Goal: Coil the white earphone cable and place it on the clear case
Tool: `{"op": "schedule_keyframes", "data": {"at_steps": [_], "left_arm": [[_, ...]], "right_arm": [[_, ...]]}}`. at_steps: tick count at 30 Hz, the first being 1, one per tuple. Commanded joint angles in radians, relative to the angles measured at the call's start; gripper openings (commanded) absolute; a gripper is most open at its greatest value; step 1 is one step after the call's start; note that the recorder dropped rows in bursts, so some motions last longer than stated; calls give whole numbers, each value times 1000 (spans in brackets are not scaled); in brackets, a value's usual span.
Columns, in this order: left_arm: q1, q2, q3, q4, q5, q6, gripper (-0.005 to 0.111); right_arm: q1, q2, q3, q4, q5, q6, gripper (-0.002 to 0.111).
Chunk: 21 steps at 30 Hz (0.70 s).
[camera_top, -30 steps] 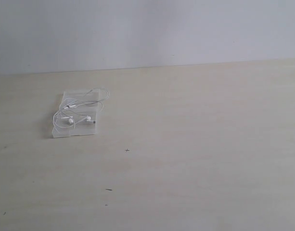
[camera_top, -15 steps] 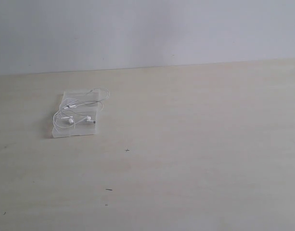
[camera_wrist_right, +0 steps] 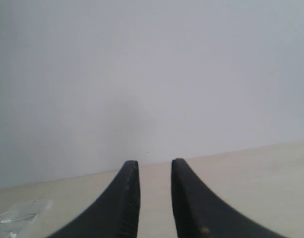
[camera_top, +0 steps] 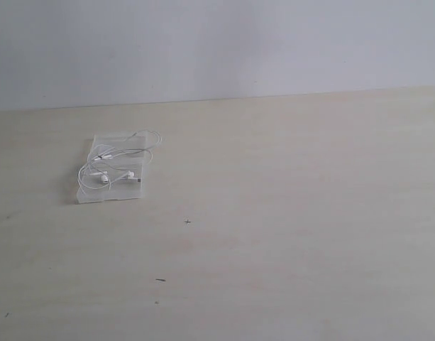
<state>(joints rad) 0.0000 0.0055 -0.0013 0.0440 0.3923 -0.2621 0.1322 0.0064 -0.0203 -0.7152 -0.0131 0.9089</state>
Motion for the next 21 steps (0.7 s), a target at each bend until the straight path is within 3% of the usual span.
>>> {"op": "schedule_keyframes", "data": {"at_steps": [1,7,21], "left_arm": [[2,-5,1,2,-6,2,0],[2,-5,1,2,-6,2,0],[2,-5,1,2,-6,2,0]], "right_arm": [[-5,-6,4,252,50,-327,23],[-5,-6,20,426,144,-509,23],[-5,-6,20,446,285,-641,23]]}}
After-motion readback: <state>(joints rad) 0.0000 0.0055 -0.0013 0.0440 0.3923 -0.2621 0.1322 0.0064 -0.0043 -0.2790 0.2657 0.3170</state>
